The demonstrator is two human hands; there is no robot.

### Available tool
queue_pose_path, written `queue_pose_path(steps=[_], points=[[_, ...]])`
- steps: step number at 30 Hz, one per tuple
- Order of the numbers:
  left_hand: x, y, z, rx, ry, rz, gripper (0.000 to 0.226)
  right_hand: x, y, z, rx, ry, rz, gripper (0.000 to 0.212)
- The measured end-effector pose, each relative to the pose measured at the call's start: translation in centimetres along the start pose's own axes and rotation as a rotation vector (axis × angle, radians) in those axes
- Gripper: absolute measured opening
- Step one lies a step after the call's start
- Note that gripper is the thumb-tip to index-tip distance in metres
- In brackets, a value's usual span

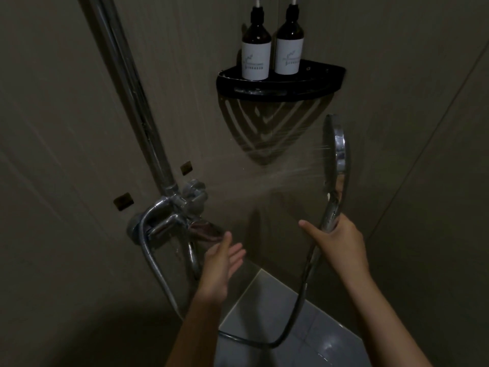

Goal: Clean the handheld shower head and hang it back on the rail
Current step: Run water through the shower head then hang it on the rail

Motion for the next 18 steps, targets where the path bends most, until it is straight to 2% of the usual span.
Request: queue_pose_path(steps=[4, 7, 10, 14, 18], points=[[-1.7, 4.3, 1.0, 0.136, 0.055, 0.280, 0.022, -0.2, -0.5, -0.3, 0.022, -0.016, -0.007, 0.035], [-2.5, 7.5, 2.0, 0.242, 0.071, 0.446, 0.029, -0.4, -0.9, -0.5, 0.030, -0.020, 0.009, 0.034], [-2.9, 9.7, 2.7, 0.237, 0.067, 0.508, 0.040, -0.4, -1.6, -0.9, 0.044, -0.035, -0.008, 0.036], [-4.0, 11.6, 2.7, 0.270, 0.133, 0.596, 0.025, -0.4, -2.7, -1.3, 0.067, -0.028, -0.019, 0.034], [-5.3, 13.2, 3.0, 0.293, 0.221, 0.612, 0.031, -0.9, -3.7, -2.2, 0.063, -0.013, -0.017, 0.035]])
Point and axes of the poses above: each hand's wrist, its own x-axis towards the middle knuckle, its own y-axis out of the palm, z = x × y, the point moved 3 cm from there along x, towards the middle knuckle, and after that the axes turned 7 degrees about x, right-handed, at the moved point
